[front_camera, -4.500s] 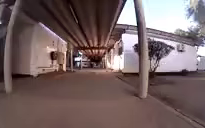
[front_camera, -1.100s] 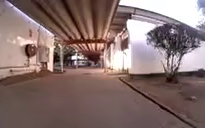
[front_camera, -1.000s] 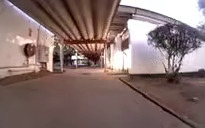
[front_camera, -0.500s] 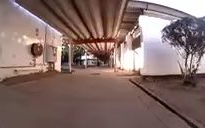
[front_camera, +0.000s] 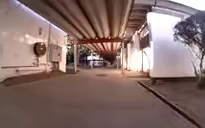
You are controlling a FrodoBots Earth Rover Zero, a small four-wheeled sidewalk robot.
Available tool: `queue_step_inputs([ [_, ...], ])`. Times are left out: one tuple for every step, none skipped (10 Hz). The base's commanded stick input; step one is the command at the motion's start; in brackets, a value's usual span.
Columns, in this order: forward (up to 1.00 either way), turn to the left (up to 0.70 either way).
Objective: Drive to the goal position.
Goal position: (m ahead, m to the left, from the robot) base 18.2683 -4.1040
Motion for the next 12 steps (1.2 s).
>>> queue_step_inputs([
  [0.7,0.0],
  [0.7,0.0],
  [0.7,0.0],
  [0.7,0.0],
  [0.7,0.0],
  [0.7,0.0],
  [0.7,0.0],
  [0.7,0.0],
  [0.7,0.0],
  [0.7,0.0],
  [0.7,0.0],
  [0.7,0.0],
])
